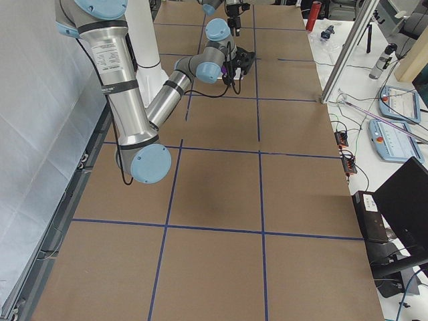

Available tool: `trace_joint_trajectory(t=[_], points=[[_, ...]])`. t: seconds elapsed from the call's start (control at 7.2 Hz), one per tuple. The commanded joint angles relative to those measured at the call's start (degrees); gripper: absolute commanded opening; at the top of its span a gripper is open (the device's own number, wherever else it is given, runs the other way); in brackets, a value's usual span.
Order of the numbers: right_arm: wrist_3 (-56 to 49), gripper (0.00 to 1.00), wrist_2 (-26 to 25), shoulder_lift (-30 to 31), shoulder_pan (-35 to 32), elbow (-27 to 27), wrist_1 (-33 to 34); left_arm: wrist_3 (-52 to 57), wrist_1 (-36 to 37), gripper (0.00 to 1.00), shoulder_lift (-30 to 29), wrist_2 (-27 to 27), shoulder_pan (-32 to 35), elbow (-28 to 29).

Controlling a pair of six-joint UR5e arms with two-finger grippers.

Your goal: Hang towel on rack

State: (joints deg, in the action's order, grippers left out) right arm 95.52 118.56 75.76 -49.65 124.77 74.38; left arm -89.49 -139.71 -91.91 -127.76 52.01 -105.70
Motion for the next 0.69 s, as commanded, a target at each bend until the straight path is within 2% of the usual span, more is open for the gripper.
trace_joint_trajectory(t=[0.0, 0.28, 0.42, 0.56], points=[[-21.13, 1.0, 3.07, 11.38, -6.92, -2.15, 0.06, 19.61, 0.14, 1.0, 2.95, -0.56, 5.79, 2.94], [-45.38, 1.0, 4.83, 19.04, -13.85, -9.25, 0.41, 44.29, 0.14, 1.0, 7.08, -0.56, 13.77, 6.88], [-59.95, 1.0, 7.88, 20.9, -20.16, -14.59, 0.41, 57.28, 0.4, 1.0, 7.27, -0.48, 18.6, 10.39], [-70.28, 1.0, 14.44, 21.01, -27.88, -21.0, 0.76, 69.86, 0.57, 1.0, 7.36, 0.05, 23.96, 14.6]])
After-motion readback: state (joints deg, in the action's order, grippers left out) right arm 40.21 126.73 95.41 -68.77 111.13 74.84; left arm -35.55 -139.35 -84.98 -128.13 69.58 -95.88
